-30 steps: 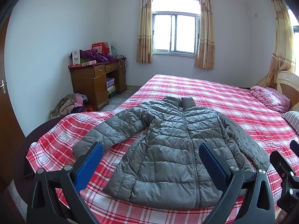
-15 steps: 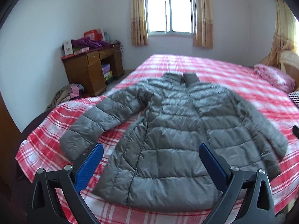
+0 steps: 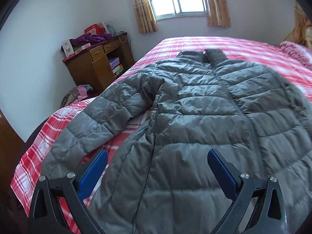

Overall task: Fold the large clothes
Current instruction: 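Grasp the cuff of the sleeve nearest the right gripper, then fold the held sleeve across the jacket body and open the right gripper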

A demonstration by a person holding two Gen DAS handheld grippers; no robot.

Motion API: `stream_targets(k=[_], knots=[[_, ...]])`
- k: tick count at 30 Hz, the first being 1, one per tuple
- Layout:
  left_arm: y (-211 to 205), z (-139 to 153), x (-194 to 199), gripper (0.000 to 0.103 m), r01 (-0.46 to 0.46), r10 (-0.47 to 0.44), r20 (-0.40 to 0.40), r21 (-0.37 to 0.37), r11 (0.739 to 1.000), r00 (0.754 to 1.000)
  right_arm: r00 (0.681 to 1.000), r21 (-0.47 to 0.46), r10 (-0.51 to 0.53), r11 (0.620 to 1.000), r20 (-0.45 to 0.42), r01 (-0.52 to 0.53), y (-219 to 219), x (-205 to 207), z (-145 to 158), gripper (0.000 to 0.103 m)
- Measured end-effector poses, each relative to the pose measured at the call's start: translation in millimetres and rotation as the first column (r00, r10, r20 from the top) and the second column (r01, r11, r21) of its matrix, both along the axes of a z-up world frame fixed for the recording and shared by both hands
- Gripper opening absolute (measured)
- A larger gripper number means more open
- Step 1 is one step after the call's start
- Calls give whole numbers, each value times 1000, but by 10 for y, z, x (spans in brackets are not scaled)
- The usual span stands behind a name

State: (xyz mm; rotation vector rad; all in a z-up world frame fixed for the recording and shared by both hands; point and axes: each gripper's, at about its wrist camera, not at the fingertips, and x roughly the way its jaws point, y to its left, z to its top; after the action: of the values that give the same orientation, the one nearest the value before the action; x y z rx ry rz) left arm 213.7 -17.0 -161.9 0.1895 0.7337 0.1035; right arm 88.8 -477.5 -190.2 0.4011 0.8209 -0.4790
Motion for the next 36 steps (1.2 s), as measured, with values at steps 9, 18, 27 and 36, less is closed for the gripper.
stream_targets(k=[9, 18, 27, 36], knots=[[90, -382, 458, 102, -66, 71, -95, 53, 996, 993, 999, -74, 51, 996, 17, -50, -51, 104, -106, 29], [201, -170, 372, 102, -31, 31, -84, -1, 1000, 996, 997, -144, 62, 988, 36, -56, -137, 282, 134, 17], [486, 74, 592, 102, -81, 81, -66, -3, 997, 995, 959, -318, 251, 927, 134, -198, 623, 664, 967, 16], [670, 117, 815, 102, -119, 117, -55, -26, 993, 992, 866, -430, 485, 812, 121, -394, 1892, 1205, 1110, 16]])
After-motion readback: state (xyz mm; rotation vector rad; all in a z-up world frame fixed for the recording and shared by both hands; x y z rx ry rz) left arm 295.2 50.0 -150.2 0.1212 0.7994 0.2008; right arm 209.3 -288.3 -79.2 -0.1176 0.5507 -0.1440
